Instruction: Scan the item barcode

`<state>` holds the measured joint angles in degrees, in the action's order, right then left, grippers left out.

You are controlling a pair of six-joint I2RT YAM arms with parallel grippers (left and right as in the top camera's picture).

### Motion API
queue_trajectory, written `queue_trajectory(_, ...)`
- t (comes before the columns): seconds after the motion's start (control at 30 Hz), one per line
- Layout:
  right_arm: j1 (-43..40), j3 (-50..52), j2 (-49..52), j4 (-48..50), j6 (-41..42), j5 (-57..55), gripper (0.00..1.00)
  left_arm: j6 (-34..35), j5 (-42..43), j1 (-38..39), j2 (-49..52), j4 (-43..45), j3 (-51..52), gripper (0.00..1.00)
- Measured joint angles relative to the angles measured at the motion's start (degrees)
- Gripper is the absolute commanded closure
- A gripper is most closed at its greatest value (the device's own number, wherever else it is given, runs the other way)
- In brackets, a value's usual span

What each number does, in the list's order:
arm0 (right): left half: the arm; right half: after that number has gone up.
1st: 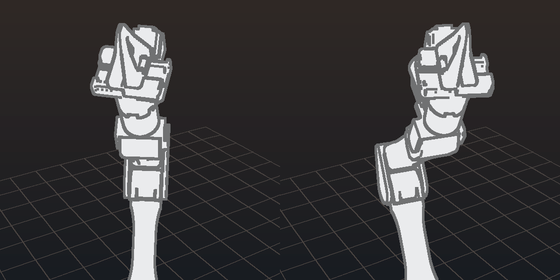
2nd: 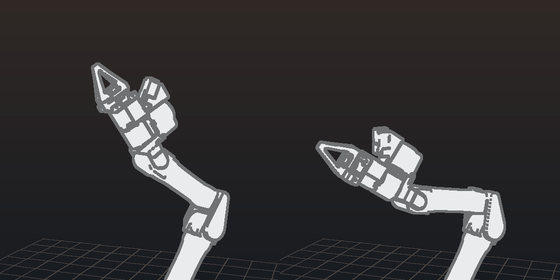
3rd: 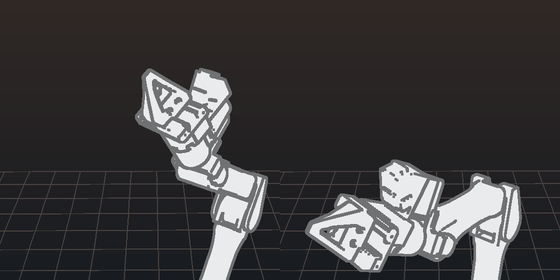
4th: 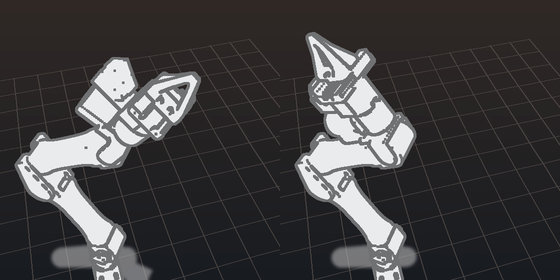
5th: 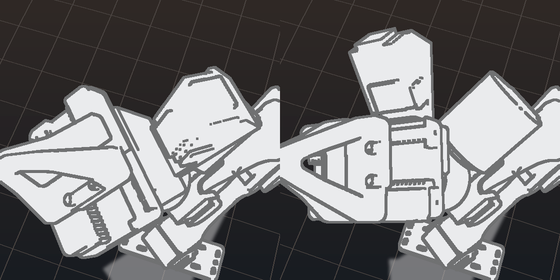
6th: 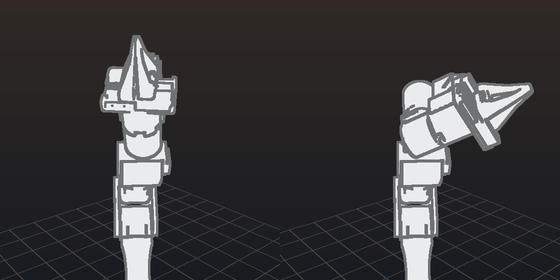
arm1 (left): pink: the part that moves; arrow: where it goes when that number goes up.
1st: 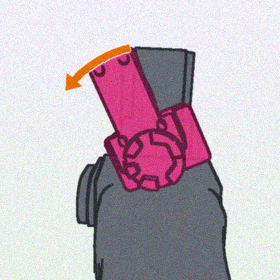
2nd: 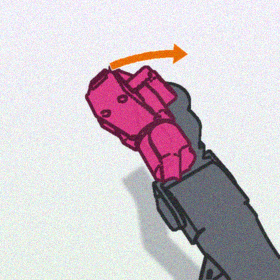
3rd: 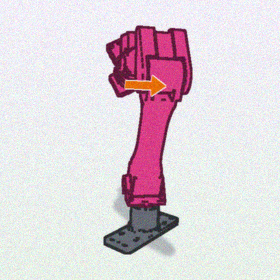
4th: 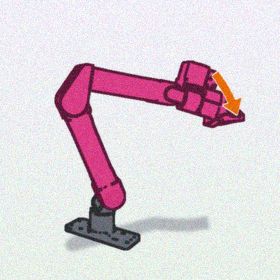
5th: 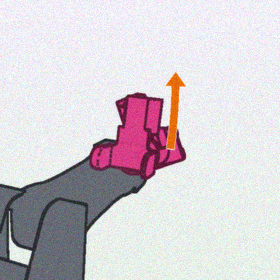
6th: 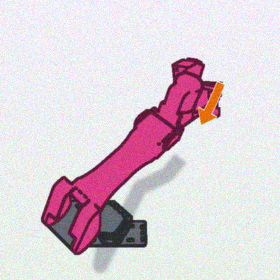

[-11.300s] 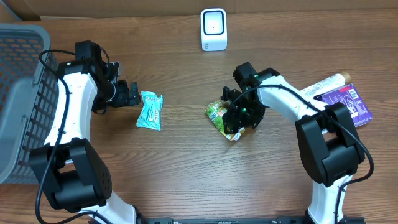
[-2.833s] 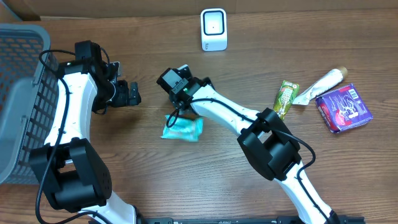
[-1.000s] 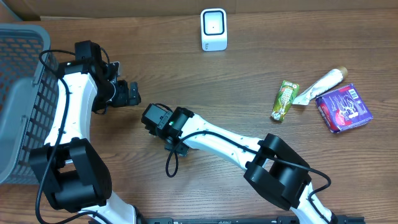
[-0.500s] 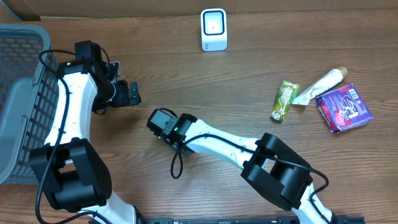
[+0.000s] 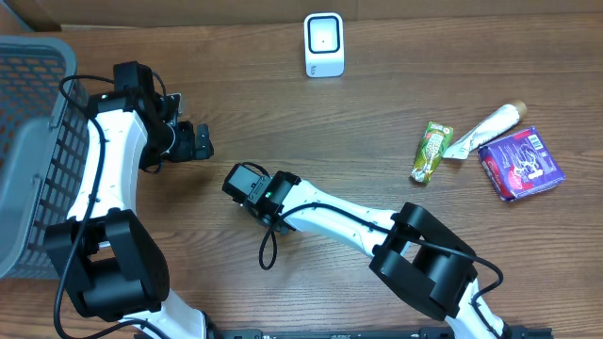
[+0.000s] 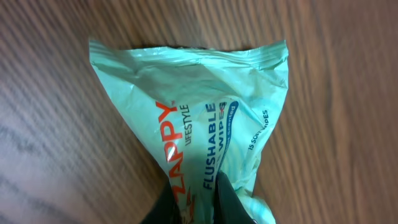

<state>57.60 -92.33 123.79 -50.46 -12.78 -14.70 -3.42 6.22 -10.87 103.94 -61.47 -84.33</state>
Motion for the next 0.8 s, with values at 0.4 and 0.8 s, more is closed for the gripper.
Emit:
queue_trajectory(0.4,-18.08,-3.58,-5.92,-5.14,3.87,43.08,0.96,0.0,0.0,0.0,0.0,0.0,0.0,0.01)
queue_trajectory(0.8,-32.46,-2.62,-0.07,-2.86,6.21,74.9,0.96,0.0,0.0,0.0,0.0,0.0,0.0,0.01)
